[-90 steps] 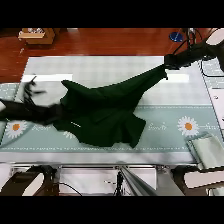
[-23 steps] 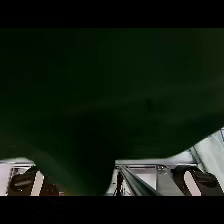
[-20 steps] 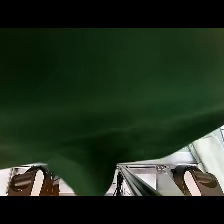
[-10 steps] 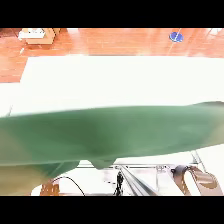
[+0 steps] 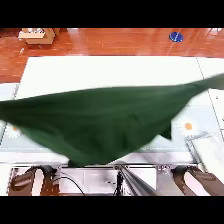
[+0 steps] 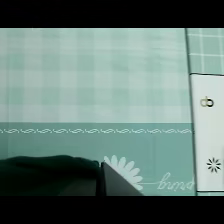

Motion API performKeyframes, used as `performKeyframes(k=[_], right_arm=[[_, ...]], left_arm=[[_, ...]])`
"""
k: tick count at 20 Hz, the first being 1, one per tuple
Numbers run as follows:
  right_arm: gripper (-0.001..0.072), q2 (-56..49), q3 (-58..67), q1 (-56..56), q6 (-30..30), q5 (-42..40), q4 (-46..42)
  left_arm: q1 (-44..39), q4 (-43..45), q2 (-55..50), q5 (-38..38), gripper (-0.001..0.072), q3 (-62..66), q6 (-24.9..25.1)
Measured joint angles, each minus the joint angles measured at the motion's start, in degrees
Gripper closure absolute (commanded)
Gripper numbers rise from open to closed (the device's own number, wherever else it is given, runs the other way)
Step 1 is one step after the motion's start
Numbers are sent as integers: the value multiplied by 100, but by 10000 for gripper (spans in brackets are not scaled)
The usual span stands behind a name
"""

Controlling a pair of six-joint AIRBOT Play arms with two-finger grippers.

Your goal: Fold the shirts.

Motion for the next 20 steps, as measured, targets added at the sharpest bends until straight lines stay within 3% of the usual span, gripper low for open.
performKeyframes(k=[6, 11, 13, 16, 17, 18, 20], right_arm=[[686, -2470, -46, 7, -35, -737, 1019], [684, -3462, -52, 7, -44, -1711, 2111], [596, -3622, -52, 7, -59, -2173, 2409], [583, -3731, -52, 7, -63, -2597, 2680], [545, -3753, -52, 7, -68, -2627, 2743], [483, -3764, -52, 7, -85, -2645, 2804], [441, -3781, -52, 28, -175, -2623, 2876]], left_arm=[[37, -573, -1335, 1764, 680, -1801, 1047], [42, -922, -2583, 2636, 679, -2109, 1679], [42, -1005, -2935, 2809, 678, -2146, 1788], [35, -1047, -3333, 2924, 678, -2175, 1871], [22, -1058, -3438, 2933, 676, -2177, 1884], [4, -1064, -3521, 2938, 646, -2181, 1893], [-37, -1064, -3654, 2922, 420, -2186, 1912]])
